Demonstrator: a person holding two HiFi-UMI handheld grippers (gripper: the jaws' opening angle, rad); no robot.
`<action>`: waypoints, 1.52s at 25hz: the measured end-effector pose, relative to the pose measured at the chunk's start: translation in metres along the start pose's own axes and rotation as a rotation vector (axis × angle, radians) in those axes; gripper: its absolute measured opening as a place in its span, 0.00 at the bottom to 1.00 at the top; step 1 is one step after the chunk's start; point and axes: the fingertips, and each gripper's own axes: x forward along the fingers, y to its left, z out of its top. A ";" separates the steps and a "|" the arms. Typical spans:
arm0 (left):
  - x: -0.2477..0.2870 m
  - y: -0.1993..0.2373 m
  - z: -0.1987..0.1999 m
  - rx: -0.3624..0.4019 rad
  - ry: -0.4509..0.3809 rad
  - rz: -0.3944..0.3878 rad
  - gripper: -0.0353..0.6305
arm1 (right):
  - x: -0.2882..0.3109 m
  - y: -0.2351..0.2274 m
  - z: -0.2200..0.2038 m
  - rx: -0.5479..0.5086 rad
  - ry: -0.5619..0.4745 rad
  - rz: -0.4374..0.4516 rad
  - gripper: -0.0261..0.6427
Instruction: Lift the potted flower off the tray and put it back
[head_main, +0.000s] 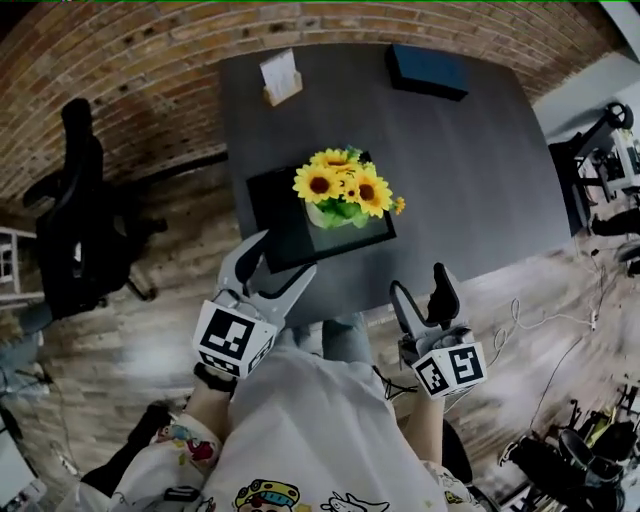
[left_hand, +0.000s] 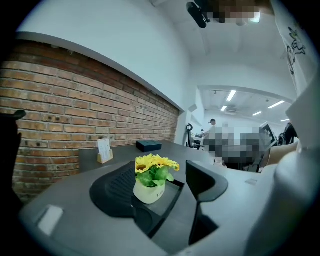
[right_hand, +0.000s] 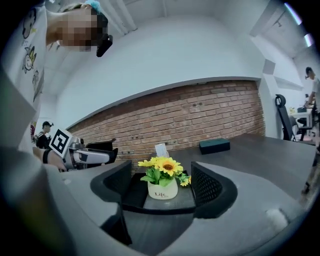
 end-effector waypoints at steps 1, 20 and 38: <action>0.003 0.002 0.001 -0.007 -0.004 0.026 0.54 | 0.009 -0.003 0.003 -0.009 0.003 0.034 0.59; 0.042 -0.008 0.026 -0.087 -0.092 0.461 0.59 | 0.102 -0.051 0.047 -0.145 0.028 0.579 0.62; 0.044 -0.005 0.024 -0.103 -0.069 0.466 0.59 | 0.109 -0.036 0.042 -0.160 0.077 0.658 0.63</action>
